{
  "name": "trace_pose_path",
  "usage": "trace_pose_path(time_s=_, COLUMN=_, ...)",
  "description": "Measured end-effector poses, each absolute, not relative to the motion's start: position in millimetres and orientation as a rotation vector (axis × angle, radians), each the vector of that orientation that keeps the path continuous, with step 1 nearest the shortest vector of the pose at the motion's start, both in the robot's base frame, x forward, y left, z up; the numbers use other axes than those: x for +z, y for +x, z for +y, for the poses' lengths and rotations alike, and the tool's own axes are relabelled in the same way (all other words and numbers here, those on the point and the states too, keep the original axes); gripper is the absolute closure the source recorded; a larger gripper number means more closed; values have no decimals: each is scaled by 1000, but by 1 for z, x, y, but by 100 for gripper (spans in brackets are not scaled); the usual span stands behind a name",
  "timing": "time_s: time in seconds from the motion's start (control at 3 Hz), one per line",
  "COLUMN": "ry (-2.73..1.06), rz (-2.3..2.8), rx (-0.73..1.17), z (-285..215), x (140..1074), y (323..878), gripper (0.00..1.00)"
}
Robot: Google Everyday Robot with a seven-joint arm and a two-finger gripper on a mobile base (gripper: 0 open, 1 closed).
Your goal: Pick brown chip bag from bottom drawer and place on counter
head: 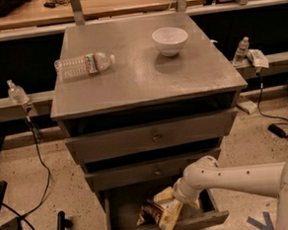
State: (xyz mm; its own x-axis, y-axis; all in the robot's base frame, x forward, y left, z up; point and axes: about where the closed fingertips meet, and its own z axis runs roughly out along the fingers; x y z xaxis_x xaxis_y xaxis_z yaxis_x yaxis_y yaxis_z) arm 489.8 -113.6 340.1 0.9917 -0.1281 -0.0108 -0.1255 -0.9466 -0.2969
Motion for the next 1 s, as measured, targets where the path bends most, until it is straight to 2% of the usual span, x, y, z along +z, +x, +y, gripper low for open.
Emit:
trace_pose_path(time_s=0.67, ry=-2895, rz=274, rx=20, z=-116, x=237, y=515, gripper=3)
trace_pose_path(time_s=1.0, ry=-2875, rz=296, rx=22, z=-116, x=215, y=520, gripper=16)
